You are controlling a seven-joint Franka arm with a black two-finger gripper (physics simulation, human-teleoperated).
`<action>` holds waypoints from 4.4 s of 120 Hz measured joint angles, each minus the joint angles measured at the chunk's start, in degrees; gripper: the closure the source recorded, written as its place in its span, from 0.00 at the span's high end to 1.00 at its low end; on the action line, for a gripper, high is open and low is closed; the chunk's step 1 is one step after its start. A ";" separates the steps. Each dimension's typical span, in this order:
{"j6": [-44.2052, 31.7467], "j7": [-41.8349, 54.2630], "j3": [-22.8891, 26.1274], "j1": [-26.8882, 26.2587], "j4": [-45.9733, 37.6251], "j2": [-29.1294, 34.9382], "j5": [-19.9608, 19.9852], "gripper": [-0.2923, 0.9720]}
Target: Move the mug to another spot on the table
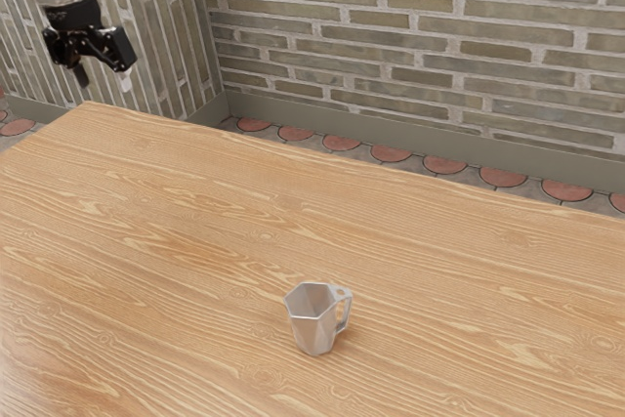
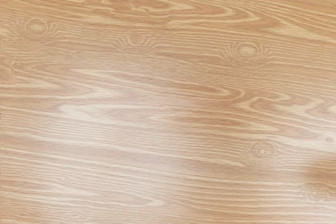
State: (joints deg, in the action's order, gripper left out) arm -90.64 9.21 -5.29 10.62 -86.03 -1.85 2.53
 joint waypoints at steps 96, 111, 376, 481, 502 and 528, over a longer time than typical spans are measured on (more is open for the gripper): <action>-10.69 0.81 3.76 -29.34 -14.18 -4.58 -5.43 0.75; -12.78 1.17 3.74 -32.63 -14.01 -7.56 -6.53 0.75; -9.34 -5.56 3.75 -36.78 -2.94 -34.26 -11.43 0.29; 2.15 -11.68 10.18 -14.35 10.66 -40.82 -14.92 0.17; 2.89 -12.30 11.57 -9.65 11.17 -41.70 -15.71 0.18; 3.25 -12.85 13.12 -5.79 11.26 -42.21 -16.55 0.18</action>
State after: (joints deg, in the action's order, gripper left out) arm -87.39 -3.64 7.84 4.83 -74.76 -44.07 -14.02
